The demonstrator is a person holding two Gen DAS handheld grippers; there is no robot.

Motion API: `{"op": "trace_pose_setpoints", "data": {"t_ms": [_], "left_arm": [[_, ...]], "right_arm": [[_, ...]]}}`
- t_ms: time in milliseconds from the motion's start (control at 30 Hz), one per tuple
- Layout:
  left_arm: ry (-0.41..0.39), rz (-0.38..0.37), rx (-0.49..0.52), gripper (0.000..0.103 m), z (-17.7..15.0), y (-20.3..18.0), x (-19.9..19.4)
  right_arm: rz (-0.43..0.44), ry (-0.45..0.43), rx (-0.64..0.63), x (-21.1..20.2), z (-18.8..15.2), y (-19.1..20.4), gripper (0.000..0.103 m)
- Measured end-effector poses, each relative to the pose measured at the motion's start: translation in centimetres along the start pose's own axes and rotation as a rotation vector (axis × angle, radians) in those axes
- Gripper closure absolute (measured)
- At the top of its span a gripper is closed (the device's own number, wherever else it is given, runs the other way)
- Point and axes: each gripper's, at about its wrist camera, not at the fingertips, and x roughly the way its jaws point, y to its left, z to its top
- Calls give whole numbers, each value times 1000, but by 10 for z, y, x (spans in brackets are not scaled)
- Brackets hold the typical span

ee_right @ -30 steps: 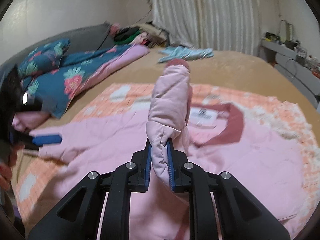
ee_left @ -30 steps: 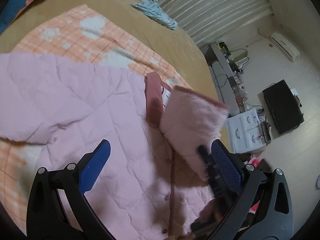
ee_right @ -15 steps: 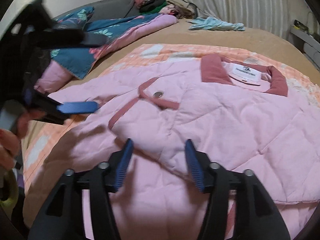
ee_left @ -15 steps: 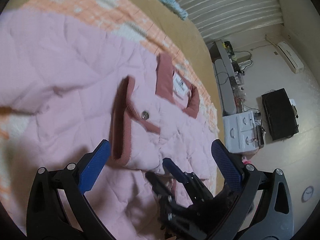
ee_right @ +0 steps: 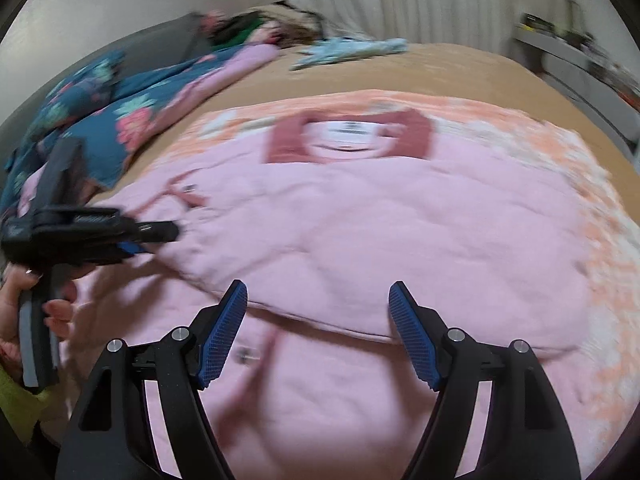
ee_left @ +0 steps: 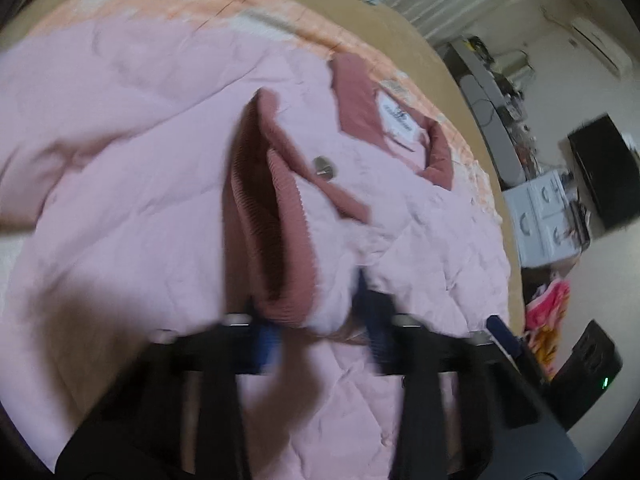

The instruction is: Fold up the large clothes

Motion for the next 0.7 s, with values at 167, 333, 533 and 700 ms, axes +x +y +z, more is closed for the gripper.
{"op": "trace_pose_setpoints", "data": {"t_ms": [167,333,533,700], "left_arm": [[-98,38,131,93,17,-22,-29],[-130,94,171,93,22,-12,-37],[-63,166,172,91,7,8,-10],[-52,169,171,87,2,10,-3]], "right_arm": [[-96,-34,115,-12,-1,-48,30],[-138,-75,187,-20,8,-76,23],[-138,-2,198,3,12,-91,23],[-200,88,178,26,1,-100,23]]}}
